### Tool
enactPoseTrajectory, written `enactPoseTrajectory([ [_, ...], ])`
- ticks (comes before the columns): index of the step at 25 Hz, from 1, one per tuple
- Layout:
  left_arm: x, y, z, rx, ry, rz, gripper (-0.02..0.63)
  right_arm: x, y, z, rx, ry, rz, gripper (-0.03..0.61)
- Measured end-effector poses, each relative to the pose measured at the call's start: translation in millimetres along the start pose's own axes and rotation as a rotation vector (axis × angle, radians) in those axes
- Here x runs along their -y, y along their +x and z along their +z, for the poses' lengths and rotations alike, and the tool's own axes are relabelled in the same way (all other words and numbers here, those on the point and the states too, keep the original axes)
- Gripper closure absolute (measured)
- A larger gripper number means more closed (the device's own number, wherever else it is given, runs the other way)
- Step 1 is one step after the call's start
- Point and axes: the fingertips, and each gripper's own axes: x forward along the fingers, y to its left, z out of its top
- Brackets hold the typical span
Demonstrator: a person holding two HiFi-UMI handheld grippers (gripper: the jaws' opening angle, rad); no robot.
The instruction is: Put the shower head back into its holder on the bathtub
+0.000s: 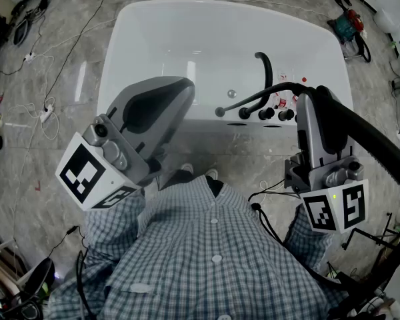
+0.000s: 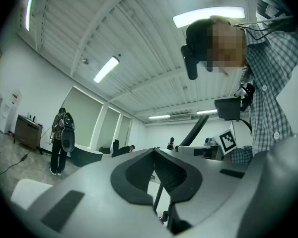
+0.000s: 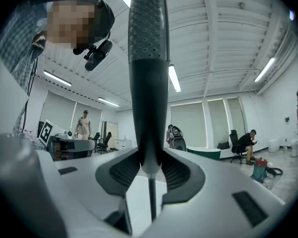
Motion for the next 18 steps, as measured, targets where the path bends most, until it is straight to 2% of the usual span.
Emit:
enactPoseTrajectory([
  [18, -0.5, 4.1, -2.6, -0.003, -0.005, -0.004, 0.606, 5.5, 0.6, -7.7, -0.014, 0.039, -0.009, 0.443],
])
